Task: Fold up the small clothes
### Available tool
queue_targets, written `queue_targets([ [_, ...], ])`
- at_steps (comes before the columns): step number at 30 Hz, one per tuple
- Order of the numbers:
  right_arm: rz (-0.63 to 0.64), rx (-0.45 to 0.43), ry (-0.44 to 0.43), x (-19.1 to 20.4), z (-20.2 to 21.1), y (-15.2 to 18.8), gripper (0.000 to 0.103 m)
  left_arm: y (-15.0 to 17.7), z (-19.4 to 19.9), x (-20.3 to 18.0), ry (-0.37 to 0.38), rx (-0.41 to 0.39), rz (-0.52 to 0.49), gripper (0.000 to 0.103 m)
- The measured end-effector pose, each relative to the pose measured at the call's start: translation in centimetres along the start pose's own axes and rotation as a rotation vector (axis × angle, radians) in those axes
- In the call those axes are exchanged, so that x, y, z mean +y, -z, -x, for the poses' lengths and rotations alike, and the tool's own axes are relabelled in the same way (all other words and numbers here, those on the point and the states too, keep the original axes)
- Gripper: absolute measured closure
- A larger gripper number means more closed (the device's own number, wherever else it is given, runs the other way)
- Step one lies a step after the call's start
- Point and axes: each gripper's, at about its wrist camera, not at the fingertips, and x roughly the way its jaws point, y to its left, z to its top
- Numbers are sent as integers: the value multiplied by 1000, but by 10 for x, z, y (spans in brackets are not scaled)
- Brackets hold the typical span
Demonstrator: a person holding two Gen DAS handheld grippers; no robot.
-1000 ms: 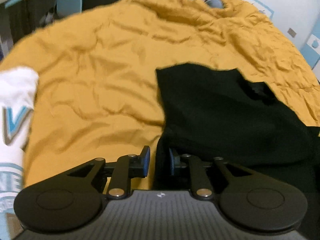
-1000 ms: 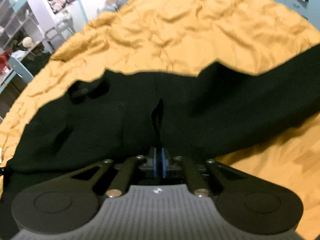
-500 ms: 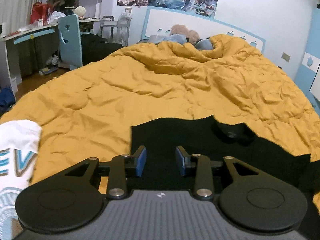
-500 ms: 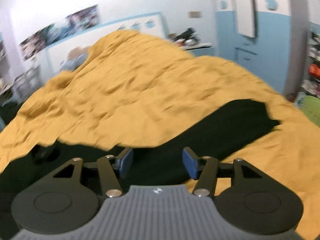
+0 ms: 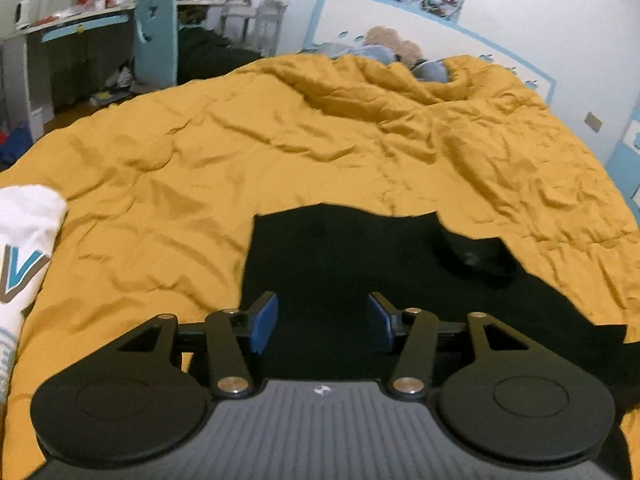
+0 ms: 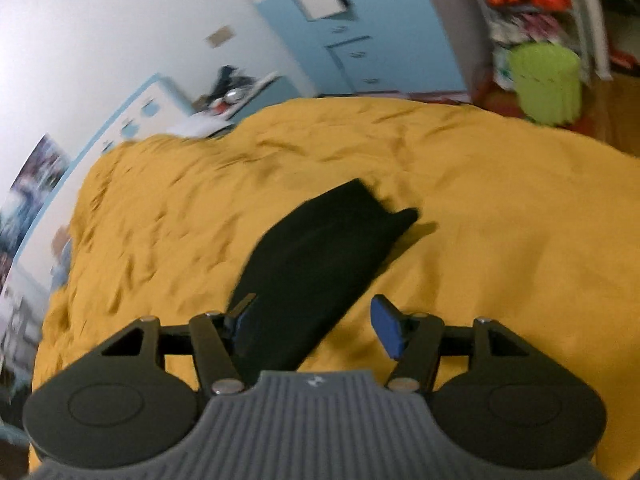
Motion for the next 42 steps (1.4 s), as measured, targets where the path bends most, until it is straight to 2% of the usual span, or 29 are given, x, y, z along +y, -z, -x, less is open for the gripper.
queue_targets([
  [4, -52, 36, 53, -14, -35, -13, 47, 8, -4, 9, -44, 26, 1, 41],
  [7, -73, 38, 63, -20, -49, -14, 66, 13, -8, 14, -72, 43, 9, 41],
  [8, -68, 30, 66, -19, -50, -15, 81, 14, -9, 15, -79, 50, 10, 41],
  [11, 50, -27, 106, 6, -36, -15, 102, 16, -5, 20, -82, 48, 14, 41],
  [14, 226, -96, 86, 46, -8, -8, 103, 18, -3, 23, -75, 48, 12, 41],
  [20, 464, -136, -123, 156, 58, 24, 103, 21, 0, 23, -17, 48, 40, 41],
  [23, 589, -120, -234, 218, 84, 58, 103, 20, 5, 22, 4, 46, 42, 41],
  [27, 695, -35, -384, 293, 101, 121, 103, 16, 14, 21, 53, 45, 50, 43],
  [30, 772, 39, -466, 336, 100, 184, 103, 13, 20, 18, 96, 42, 46, 43],
  [33, 837, 149, -508, 366, 84, 260, 103, 12, 25, 19, 148, 47, 62, 44],
  [35, 918, 220, -503, 374, 67, 318, 103, 13, 26, 20, 193, 59, 82, 44],
  [38, 999, 333, -478, 367, 39, 387, 103, 15, 25, 20, 240, 81, 94, 45],
  [42, 1006, 461, -438, 340, 12, 440, 103, 19, 21, 20, 291, 117, 94, 46],
])
